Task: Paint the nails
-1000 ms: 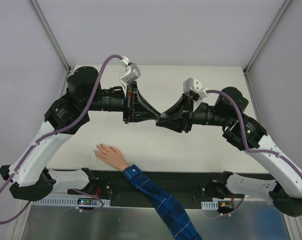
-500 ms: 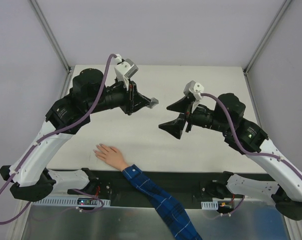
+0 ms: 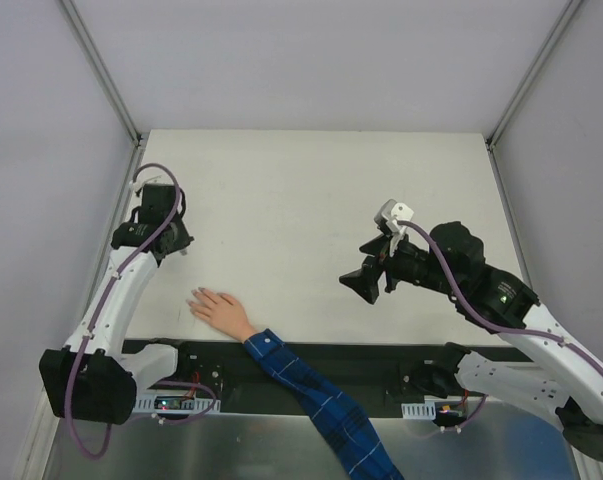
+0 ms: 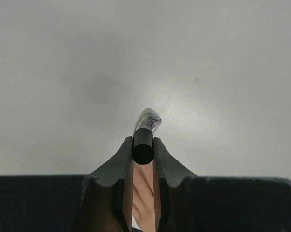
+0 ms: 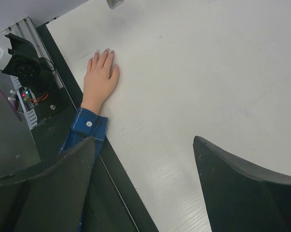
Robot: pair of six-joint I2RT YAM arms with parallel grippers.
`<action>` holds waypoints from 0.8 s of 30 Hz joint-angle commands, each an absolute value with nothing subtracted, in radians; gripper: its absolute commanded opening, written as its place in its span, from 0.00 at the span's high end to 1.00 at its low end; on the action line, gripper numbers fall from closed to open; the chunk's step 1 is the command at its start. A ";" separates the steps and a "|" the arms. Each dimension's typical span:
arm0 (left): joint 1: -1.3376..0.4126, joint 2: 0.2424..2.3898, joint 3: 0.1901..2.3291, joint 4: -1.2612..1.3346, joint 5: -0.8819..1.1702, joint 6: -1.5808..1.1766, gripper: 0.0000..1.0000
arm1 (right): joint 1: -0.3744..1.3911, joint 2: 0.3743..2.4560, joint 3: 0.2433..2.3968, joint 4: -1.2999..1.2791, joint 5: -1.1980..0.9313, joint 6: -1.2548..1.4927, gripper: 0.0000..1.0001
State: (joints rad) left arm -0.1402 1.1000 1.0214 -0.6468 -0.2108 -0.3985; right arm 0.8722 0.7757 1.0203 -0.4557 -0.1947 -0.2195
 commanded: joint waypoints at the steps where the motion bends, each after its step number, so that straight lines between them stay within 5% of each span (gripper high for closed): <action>1: -0.006 1.029 0.881 -0.551 -0.365 -0.552 1.00 | 0.873 0.762 1.000 -0.434 -0.187 -0.186 0.15; 13: 0.218 1.201 0.784 -0.472 -0.327 -0.749 1.00 | 0.873 0.724 0.910 -0.368 -0.213 -0.158 0.16; 17: 0.224 1.285 0.878 -0.446 -0.371 -0.746 1.00 | 0.873 0.707 0.882 -0.360 -0.207 -0.161 0.16; 24: 0.227 1.669 1.210 -0.341 -0.103 -0.611 1.00 | 0.871 0.689 0.882 -0.368 -0.195 -0.166 0.16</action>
State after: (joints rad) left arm 0.2241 1.4750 1.0050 -0.4431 -0.2707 -0.7086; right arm 0.8722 0.7128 0.8745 -0.4053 -0.2016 -0.1749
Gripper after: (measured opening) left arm 0.133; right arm 0.841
